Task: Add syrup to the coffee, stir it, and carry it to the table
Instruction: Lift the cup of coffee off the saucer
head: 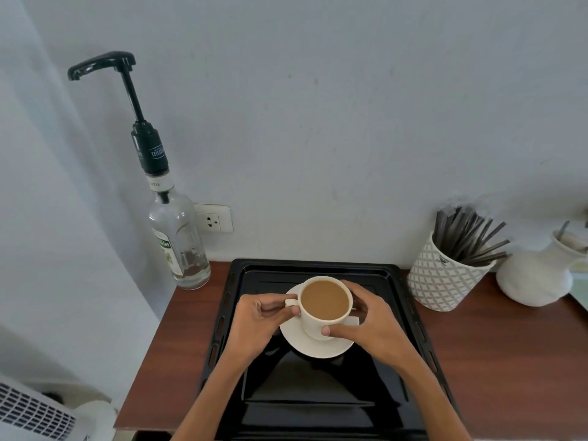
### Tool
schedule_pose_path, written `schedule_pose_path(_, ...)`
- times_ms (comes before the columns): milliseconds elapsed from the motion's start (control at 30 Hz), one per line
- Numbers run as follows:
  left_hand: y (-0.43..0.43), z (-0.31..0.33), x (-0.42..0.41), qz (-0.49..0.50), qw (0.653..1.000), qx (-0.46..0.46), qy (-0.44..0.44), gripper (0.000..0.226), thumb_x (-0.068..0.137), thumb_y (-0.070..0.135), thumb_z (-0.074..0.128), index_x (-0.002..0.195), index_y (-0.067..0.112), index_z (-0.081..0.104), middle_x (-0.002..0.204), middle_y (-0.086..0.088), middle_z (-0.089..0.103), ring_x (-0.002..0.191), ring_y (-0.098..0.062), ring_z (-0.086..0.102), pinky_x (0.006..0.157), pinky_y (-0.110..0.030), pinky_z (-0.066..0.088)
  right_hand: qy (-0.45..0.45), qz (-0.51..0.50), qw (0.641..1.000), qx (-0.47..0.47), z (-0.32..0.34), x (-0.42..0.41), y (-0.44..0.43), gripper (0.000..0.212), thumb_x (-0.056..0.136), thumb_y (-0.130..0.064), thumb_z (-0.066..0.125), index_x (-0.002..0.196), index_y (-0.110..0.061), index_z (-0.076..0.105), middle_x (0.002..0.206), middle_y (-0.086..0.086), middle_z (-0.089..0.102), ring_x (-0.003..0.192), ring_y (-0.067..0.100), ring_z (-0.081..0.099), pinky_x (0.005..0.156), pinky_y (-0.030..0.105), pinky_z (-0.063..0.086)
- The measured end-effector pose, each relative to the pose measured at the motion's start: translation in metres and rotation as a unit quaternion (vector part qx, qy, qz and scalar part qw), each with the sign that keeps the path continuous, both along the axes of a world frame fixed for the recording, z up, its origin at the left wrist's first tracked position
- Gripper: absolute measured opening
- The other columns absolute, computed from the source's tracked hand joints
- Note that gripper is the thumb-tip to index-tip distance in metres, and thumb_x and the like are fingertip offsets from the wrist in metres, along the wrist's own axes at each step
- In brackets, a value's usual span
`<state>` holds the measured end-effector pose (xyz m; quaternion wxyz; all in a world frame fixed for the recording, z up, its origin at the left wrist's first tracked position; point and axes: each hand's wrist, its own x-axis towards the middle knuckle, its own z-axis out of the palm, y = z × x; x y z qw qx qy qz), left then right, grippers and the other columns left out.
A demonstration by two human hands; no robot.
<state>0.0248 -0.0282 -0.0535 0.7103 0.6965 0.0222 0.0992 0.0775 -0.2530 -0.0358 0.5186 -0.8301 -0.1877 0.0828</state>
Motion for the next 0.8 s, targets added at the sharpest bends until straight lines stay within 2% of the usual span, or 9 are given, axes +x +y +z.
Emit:
schedule_pose_path(100, 0.003, 0.007, -0.002, -0.001, 1.000, 0.009, -0.002, 0.021, 0.083, -0.001, 0.079, 0.101, 0.008, 0.083, 0.097, -0.001, 0.084, 0.093, -0.016, 0.080, 0.079, -0.017, 0.060, -0.006, 0.006, 1.000, 0.004, 0.008, -0.004, 0.001, 0.076, 0.057, -0.040, 0.096, 0.125, -0.042, 0.064, 0.121, -0.016, 0.072, 0.114, 0.009, 0.067, 0.100, 0.040, 0.055)
schedule_pose_path(233, 0.008, 0.021, -0.007, -0.006, 1.000, 0.023, -0.020, 0.019, 0.083, -0.001, 0.080, 0.102, 0.004, 0.082, 0.097, -0.005, 0.084, 0.094, -0.020, 0.080, 0.082, -0.022, 0.061, -0.011, 0.014, 1.000, 0.012, 0.021, -0.007, 0.003, 0.076, 0.058, -0.041, 0.096, 0.127, -0.040, 0.064, 0.122, -0.014, 0.073, 0.115, 0.011, 0.068, 0.101, 0.042, 0.055)
schedule_pose_path(533, 0.016, 0.049, -0.026, 0.017, 0.998, 0.051, -0.044, 0.017, 0.089, 0.002, 0.075, 0.103, 0.009, 0.083, 0.098, -0.001, 0.084, 0.097, -0.018, 0.080, 0.088, -0.027, 0.062, -0.018, 0.039, 0.999, 0.029, 0.048, -0.014, 0.013, 0.077, 0.057, -0.040, 0.096, 0.127, -0.036, 0.065, 0.121, -0.012, 0.074, 0.113, 0.012, 0.069, 0.101, 0.044, 0.055)
schedule_pose_path(667, 0.019, 0.061, -0.037, 0.052, 0.996, 0.041, -0.059, 0.019, 0.089, 0.002, 0.074, 0.101, 0.013, 0.084, 0.097, 0.002, 0.084, 0.095, -0.014, 0.080, 0.081, -0.018, 0.060, -0.018, 0.056, 0.998, 0.036, 0.059, -0.016, 0.022, 0.078, 0.054, -0.044, 0.095, 0.125, -0.037, 0.065, 0.121, -0.012, 0.073, 0.114, 0.011, 0.068, 0.101, 0.045, 0.055)
schedule_pose_path(800, 0.022, 0.072, -0.052, 0.081, 0.995, 0.016, -0.051, 0.023, 0.090, 0.003, 0.074, 0.098, 0.022, 0.085, 0.096, 0.000, 0.084, 0.094, -0.017, 0.080, 0.079, -0.021, 0.061, -0.019, 0.085, 0.996, 0.035, 0.074, -0.017, 0.031, 0.076, 0.053, -0.046, 0.094, 0.123, -0.038, 0.066, 0.119, -0.015, 0.073, 0.111, 0.008, 0.069, 0.100, 0.041, 0.056)
